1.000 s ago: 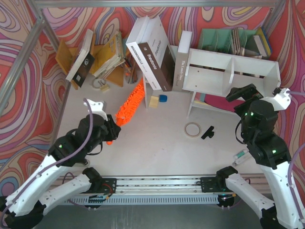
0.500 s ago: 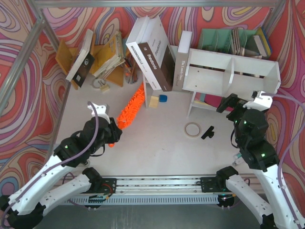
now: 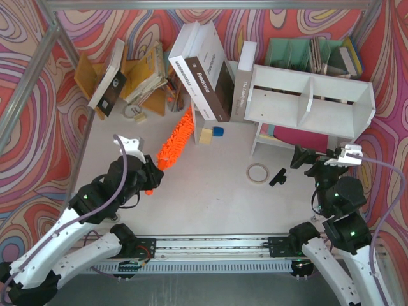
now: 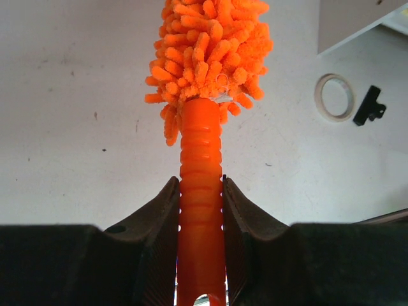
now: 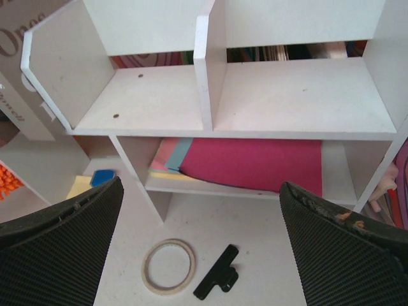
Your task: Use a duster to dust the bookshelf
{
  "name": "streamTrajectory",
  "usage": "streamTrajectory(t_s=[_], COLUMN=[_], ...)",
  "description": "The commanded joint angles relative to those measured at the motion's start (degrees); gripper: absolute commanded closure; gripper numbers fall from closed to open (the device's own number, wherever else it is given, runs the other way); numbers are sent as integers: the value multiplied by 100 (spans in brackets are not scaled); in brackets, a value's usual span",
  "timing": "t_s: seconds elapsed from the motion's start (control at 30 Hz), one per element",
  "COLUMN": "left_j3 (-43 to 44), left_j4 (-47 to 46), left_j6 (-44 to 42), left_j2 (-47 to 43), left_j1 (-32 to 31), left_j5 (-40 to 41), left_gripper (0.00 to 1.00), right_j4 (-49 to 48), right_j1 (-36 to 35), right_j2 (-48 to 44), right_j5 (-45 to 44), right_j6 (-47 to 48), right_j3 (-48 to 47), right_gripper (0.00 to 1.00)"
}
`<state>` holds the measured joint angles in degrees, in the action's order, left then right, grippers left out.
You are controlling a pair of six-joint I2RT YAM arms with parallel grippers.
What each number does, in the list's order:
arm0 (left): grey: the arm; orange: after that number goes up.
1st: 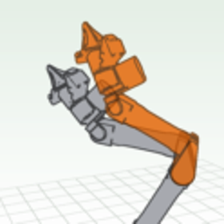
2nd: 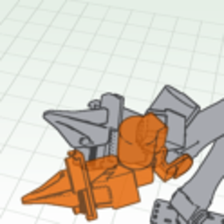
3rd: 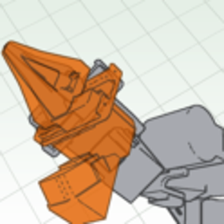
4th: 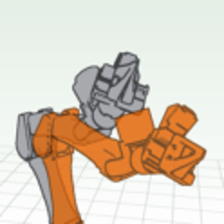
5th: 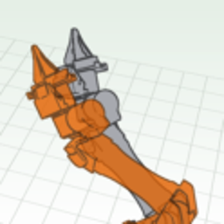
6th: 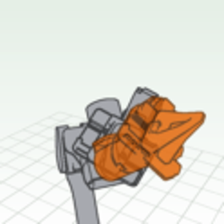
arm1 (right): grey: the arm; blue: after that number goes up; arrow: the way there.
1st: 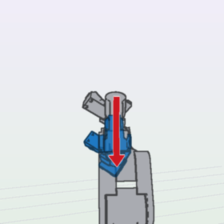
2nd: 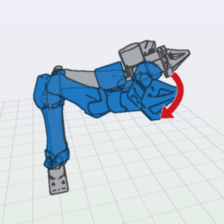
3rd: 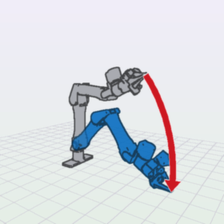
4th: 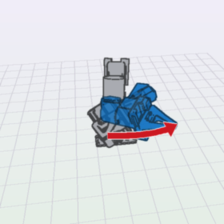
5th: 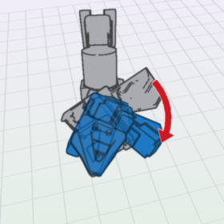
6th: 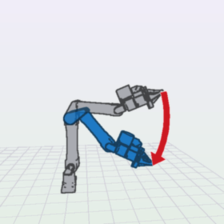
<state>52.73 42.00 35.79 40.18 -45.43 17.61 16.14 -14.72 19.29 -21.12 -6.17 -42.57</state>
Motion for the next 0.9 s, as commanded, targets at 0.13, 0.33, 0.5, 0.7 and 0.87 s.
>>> streamTrajectory(t_s=[0.13, 0.33, 0.5, 0.7, 0.87], left_j3=[-241, -7, 847, 851, 225], left_j4=[-324, -240, 2, 43, 87], left_j6=[138, 158, -90, -31, 251], left_j2=[83, 66, 65, -94, -402], left_j1=[-19, -19, -19, -19, -19], left_j5=[97, 51, 170, 166, 210], left_gripper=[100, 100, 100, 100, 100], right_j4=[-451, -477, -494, -498, -489], right_j1=[-22, -21, -22, -22, -22], right_j2=[57, 68, 49, 81, 66], right_j5=[77, 78, 48, 30, -3], right_j6=[143, 134, 138, 144, 143], right_j3=[-40, -39, -24, -32, -24], right_gripper=[1, 1, 1, 1, 1])
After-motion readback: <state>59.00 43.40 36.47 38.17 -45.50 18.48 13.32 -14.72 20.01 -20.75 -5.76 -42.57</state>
